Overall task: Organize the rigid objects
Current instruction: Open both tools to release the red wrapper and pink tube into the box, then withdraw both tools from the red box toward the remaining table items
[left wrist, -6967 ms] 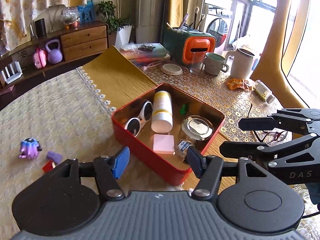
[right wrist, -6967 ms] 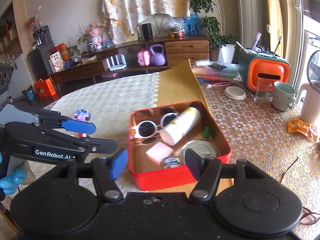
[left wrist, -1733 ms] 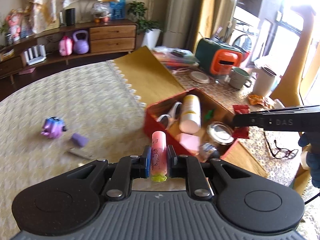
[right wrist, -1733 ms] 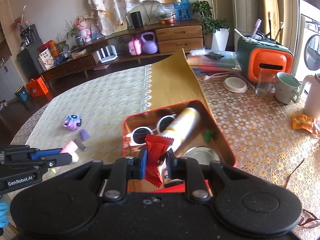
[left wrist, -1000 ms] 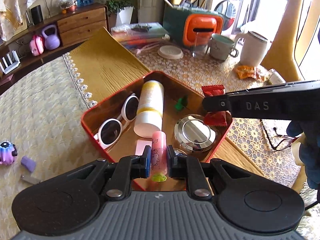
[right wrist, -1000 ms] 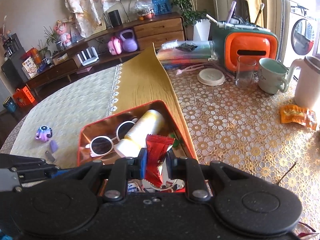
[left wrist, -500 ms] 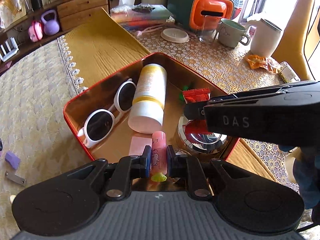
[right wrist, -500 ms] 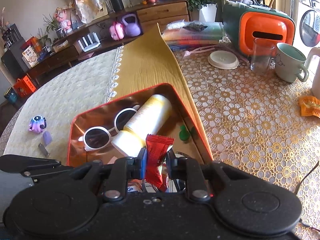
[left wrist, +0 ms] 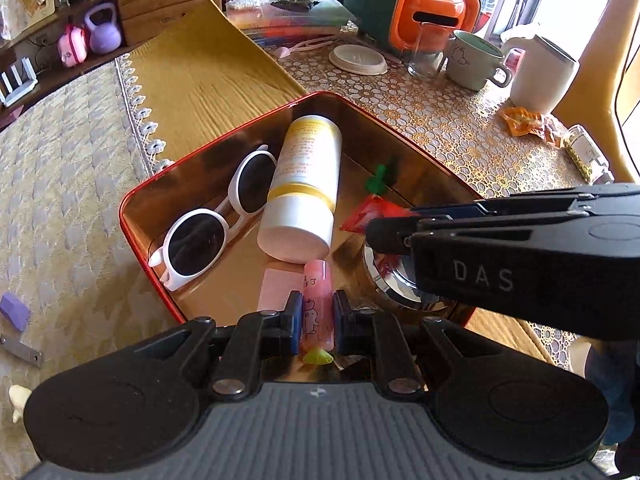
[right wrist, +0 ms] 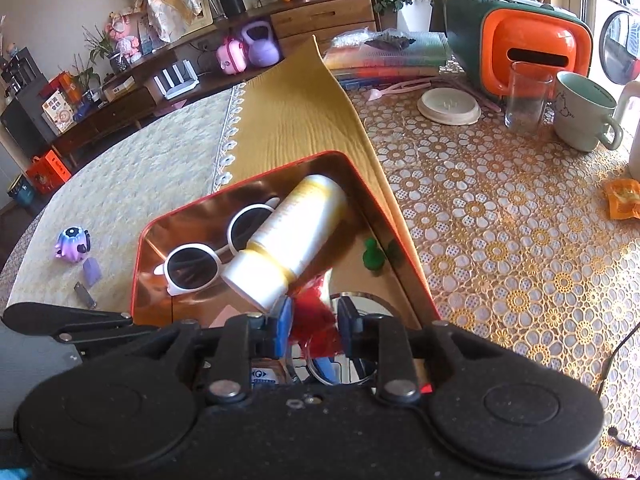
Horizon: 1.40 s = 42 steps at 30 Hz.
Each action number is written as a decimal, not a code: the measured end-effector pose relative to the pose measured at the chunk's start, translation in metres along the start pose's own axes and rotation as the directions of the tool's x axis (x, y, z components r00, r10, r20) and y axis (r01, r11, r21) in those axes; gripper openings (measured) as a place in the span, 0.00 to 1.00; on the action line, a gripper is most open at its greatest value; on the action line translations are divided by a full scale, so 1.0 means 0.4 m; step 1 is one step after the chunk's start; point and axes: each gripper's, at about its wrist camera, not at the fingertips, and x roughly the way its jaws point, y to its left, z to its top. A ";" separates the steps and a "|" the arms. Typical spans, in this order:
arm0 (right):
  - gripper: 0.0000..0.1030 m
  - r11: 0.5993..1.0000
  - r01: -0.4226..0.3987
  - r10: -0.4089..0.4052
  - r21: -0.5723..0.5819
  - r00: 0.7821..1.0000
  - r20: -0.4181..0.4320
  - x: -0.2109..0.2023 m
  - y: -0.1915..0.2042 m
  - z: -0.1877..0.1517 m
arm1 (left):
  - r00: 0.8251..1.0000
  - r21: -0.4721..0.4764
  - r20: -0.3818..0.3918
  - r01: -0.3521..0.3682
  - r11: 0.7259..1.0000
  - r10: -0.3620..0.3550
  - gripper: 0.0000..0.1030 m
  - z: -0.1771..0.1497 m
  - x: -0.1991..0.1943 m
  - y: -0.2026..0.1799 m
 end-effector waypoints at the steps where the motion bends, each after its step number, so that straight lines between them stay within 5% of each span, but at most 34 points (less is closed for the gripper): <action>1: 0.27 1.000 0.000 0.000 0.002 1.000 0.001 -0.003 0.001 -0.001 | 1.000 -0.004 -0.001 0.003 1.000 -0.003 0.15 -0.001 -0.001 0.001; 25: 0.38 0.999 -0.040 0.040 0.002 0.997 0.070 -0.127 0.034 -0.028 | 0.995 0.053 0.099 0.027 0.998 -0.032 0.16 -0.043 -0.131 -0.008; 42: 0.52 0.990 -0.114 0.123 -0.082 0.986 0.110 -0.228 0.130 -0.082 | 0.980 0.040 0.196 0.021 0.999 -0.028 0.16 -0.127 -0.288 0.089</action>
